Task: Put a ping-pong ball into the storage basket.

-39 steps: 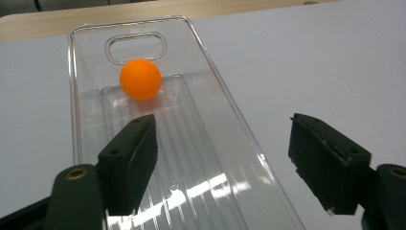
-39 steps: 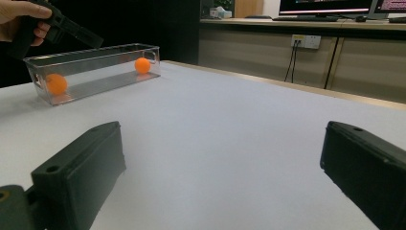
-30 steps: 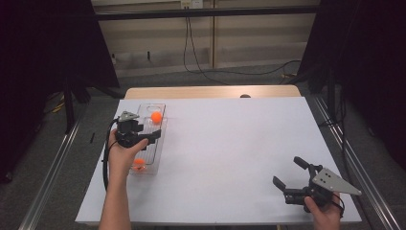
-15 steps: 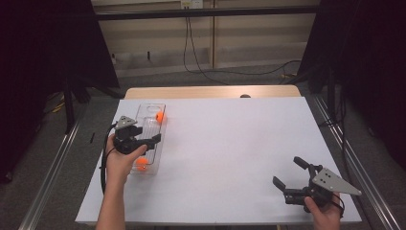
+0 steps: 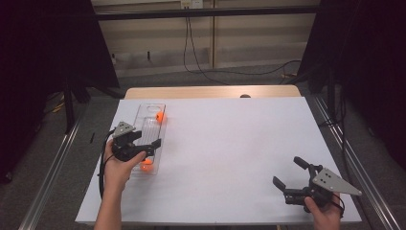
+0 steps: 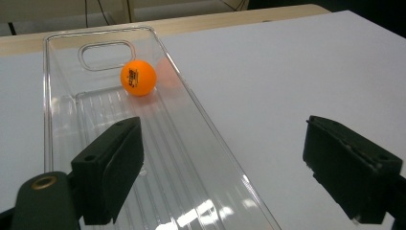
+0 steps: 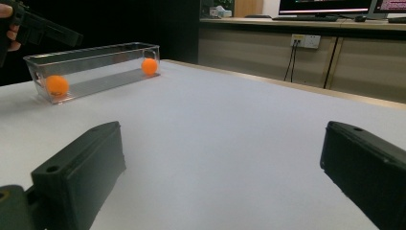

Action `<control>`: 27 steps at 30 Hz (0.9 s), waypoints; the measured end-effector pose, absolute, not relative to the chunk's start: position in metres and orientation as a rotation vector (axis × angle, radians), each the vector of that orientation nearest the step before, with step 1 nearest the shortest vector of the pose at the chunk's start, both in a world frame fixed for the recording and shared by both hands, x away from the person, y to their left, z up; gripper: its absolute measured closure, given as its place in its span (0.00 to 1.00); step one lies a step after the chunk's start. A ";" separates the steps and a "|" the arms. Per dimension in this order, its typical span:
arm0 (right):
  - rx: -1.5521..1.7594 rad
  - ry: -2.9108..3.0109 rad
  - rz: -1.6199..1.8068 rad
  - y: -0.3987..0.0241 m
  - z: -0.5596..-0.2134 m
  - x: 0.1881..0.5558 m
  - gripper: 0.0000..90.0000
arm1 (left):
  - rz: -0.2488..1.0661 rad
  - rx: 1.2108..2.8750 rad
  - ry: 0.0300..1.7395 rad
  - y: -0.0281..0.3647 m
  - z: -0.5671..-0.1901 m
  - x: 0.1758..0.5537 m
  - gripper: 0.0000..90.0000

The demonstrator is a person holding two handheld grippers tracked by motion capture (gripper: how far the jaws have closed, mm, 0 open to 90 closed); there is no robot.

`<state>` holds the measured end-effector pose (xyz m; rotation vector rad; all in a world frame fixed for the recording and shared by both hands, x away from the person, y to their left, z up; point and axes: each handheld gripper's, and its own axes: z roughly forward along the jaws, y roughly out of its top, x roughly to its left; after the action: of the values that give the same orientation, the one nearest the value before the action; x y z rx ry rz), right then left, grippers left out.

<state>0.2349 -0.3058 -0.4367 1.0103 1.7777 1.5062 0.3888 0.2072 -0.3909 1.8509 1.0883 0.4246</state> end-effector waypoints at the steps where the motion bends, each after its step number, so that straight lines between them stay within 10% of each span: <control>1: 1.012 1.776 1.508 -0.306 -0.437 0.235 0.01 | 0.426 1.847 1.088 0.207 -0.391 0.388 0.16; 27: 1.008 1.777 1.509 -0.305 -0.436 0.235 0.01 | 0.450 1.736 1.032 0.218 -0.397 0.368 0.05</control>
<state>0.2347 -0.3055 -0.4363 1.0084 1.7775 1.5093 0.3682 0.2184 -0.3975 1.7361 1.0317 0.4498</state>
